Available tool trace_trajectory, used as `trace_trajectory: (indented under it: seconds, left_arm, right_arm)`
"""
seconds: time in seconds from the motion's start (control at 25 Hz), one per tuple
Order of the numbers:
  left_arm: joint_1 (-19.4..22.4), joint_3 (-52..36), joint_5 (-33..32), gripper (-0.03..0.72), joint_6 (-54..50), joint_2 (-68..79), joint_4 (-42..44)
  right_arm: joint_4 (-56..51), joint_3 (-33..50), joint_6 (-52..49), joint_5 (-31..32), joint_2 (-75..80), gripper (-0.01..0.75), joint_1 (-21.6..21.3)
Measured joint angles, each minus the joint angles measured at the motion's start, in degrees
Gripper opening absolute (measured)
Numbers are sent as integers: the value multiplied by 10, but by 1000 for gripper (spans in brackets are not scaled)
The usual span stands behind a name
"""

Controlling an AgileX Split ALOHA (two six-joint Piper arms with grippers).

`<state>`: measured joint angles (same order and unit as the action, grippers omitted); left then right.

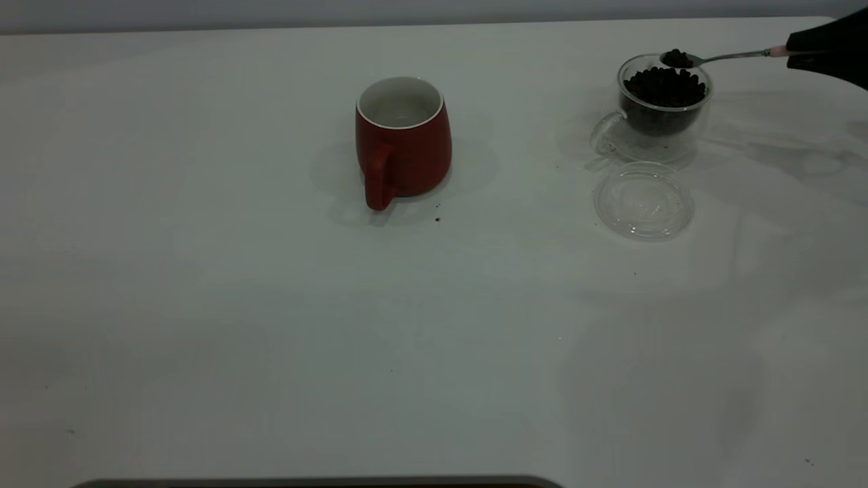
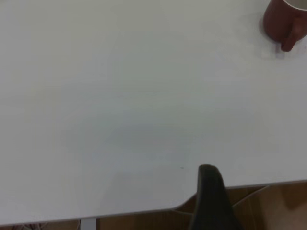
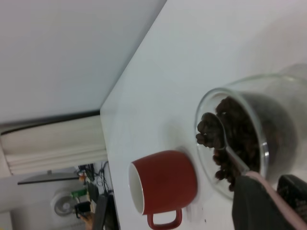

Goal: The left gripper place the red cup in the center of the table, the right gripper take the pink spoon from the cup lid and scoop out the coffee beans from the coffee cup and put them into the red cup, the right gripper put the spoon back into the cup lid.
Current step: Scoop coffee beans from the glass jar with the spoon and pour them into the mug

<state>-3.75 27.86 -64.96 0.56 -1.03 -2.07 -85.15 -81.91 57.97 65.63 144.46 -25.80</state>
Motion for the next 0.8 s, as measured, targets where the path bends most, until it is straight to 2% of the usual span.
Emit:
trace_trajectory:
  seconds: [0.44, 0.8]
  left_arm:
    - [0, 0, 0, 538, 0, 0, 0]
    - [0, 0, 0, 538, -1, 0, 0]
  right_arm:
    - [-5, 0, 0, 0, 4, 96, 4]
    - [-15, 0, -2, 1, -25, 96, 64]
